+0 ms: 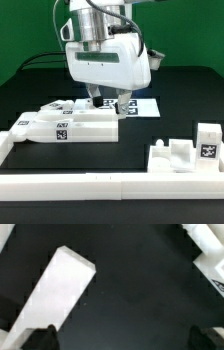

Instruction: Assemble chair

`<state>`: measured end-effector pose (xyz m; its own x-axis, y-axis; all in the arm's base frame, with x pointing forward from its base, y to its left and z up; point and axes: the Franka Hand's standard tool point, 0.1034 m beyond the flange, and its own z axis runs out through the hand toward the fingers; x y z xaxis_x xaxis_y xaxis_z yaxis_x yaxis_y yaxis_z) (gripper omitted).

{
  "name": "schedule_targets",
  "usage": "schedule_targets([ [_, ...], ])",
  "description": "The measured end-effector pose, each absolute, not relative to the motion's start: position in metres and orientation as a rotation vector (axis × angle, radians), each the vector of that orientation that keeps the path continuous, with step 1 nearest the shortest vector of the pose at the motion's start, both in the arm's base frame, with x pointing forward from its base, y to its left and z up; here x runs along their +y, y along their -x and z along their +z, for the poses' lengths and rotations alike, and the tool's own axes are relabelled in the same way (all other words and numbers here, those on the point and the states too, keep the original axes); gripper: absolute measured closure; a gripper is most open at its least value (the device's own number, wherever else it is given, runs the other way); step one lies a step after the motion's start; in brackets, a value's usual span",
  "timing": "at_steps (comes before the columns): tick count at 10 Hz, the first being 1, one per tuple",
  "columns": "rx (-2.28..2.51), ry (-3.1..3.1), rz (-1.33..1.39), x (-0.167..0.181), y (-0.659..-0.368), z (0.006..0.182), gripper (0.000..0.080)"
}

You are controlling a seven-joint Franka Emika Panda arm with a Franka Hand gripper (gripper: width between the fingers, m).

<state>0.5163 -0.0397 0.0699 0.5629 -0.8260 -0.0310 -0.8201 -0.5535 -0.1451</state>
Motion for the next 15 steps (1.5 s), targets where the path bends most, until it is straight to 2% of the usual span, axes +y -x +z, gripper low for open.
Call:
schedule_targets([
  [2,1.383,2.589,0.232,-0.063,-0.485,0.073,0.0151],
  [8,1.404,2.606,0.221,-0.064,-0.482,0.069,0.0151],
  [11,1.065,2.75,0.261,-0.098,-0.442,0.055,0.0151],
  [15,1.036,2.761,0.265,-0.1,-0.437,0.052,0.0151],
])
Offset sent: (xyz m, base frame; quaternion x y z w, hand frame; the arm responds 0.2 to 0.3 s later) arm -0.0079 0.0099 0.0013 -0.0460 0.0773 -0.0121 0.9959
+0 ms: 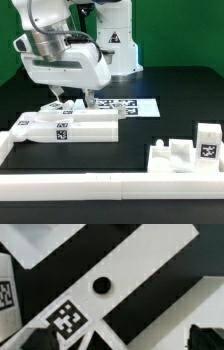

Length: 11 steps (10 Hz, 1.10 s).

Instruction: Assemble chair

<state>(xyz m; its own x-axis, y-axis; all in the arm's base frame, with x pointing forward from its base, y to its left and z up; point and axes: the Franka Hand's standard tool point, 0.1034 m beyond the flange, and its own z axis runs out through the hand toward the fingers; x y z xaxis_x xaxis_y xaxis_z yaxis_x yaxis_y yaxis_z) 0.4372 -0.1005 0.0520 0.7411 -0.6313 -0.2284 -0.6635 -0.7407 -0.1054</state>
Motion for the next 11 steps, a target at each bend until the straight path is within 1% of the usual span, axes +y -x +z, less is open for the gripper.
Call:
schedule_targets([
  [1,1.01,2.769,0.269,-0.102,-0.434,0.051,0.0151],
  [2,0.967,2.773,0.298,-0.109,-0.424,0.049,0.0151],
  [3,0.923,2.779,0.342,-0.122,-0.413,0.053,0.0151],
  [4,0.878,2.805,0.34,-0.138,-0.409,0.062,0.0151],
  [5,0.822,2.848,0.27,-0.144,-0.407,0.064,0.0151],
  [11,0.828,2.837,0.331,-0.142,-0.4,0.057,0.0151],
])
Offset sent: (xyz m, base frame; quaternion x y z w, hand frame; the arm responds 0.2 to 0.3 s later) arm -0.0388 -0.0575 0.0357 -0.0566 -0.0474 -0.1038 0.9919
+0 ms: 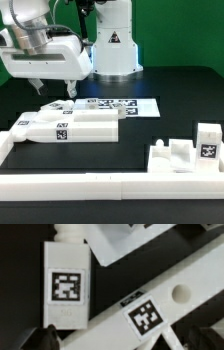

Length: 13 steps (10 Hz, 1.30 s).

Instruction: Assemble chair

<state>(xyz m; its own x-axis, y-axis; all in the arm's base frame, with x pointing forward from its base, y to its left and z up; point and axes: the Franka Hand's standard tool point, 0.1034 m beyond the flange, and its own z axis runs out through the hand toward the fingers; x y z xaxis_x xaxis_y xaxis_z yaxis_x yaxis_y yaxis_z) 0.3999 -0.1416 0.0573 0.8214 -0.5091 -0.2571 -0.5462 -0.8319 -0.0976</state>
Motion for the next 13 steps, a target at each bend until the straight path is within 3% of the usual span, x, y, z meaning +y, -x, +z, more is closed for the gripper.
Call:
schedule_targets([
  [8,0.903,2.821,0.352,-0.141,-0.397,0.052,0.0151],
  [13,0.869,2.818,0.431,-0.167,-0.356,0.034,0.0151],
])
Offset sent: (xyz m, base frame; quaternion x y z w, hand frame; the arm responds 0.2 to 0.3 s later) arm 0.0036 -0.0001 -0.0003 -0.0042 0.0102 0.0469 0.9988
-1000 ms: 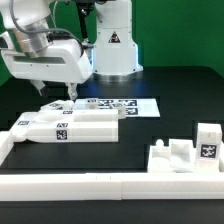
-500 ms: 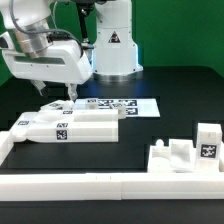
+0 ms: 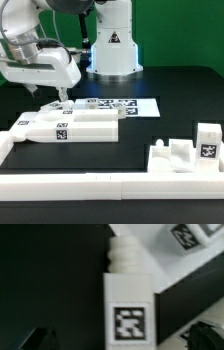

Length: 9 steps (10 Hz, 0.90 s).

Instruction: Assemble chair

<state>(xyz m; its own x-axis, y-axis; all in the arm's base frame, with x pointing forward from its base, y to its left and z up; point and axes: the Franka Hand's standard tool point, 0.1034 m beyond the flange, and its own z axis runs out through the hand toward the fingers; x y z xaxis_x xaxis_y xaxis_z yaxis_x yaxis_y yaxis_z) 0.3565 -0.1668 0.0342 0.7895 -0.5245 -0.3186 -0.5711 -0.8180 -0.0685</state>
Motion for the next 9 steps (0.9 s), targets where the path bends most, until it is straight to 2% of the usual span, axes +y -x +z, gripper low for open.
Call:
schedule_targets([
  [4,0.852,2.873,0.45,-0.165,-0.351,0.013,0.0151],
  [6,0.853,2.879,0.449,-0.165,-0.35,0.011,0.016],
  [8,0.853,2.879,0.45,-0.165,-0.35,0.011,0.0518],
  [9,0.853,2.879,0.449,-0.165,-0.35,0.011,0.0518],
])
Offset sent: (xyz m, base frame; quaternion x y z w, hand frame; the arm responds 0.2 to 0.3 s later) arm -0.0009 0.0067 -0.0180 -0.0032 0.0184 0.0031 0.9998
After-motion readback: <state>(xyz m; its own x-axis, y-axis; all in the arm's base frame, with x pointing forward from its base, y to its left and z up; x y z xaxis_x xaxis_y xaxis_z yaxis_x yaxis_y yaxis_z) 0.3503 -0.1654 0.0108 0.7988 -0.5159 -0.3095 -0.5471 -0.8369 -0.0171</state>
